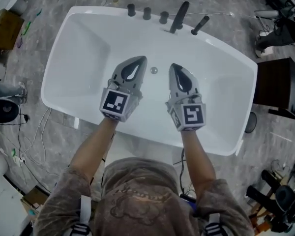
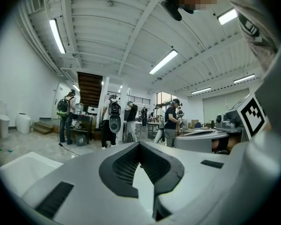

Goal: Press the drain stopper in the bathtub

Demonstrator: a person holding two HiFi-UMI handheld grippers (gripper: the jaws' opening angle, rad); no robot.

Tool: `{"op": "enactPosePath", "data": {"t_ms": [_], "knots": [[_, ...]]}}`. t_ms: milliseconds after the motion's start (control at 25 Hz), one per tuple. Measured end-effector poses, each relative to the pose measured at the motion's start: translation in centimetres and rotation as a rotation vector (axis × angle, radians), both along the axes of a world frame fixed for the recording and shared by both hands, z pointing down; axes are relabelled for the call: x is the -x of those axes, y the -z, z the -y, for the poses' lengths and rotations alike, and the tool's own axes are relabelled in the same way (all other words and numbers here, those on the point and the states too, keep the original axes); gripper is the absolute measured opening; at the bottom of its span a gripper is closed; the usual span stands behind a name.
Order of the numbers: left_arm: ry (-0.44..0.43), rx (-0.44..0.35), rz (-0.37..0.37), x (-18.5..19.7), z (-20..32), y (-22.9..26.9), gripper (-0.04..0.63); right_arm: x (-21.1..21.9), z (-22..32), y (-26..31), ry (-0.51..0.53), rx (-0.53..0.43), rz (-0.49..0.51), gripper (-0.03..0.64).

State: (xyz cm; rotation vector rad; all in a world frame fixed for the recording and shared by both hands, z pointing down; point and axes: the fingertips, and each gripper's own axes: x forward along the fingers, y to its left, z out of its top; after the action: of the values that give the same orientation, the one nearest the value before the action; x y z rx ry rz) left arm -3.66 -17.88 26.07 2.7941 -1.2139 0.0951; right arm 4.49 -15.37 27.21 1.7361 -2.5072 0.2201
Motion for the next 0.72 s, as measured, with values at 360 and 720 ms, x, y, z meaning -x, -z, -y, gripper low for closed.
{"op": "enactPosePath", "data": {"t_ms": [360,720], "knots": [[-0.018,-0.01,0.014,0.2,2.5,-6.8,0.001,0.6,2.5,-6.8,-0.004,0.003,0.017,0.002],[-0.051,-0.013,0.03,-0.1,4.8,-14.3,0.0,1.1,4.7,-14.5,-0.003,0.021,0.018,0.002]]}}
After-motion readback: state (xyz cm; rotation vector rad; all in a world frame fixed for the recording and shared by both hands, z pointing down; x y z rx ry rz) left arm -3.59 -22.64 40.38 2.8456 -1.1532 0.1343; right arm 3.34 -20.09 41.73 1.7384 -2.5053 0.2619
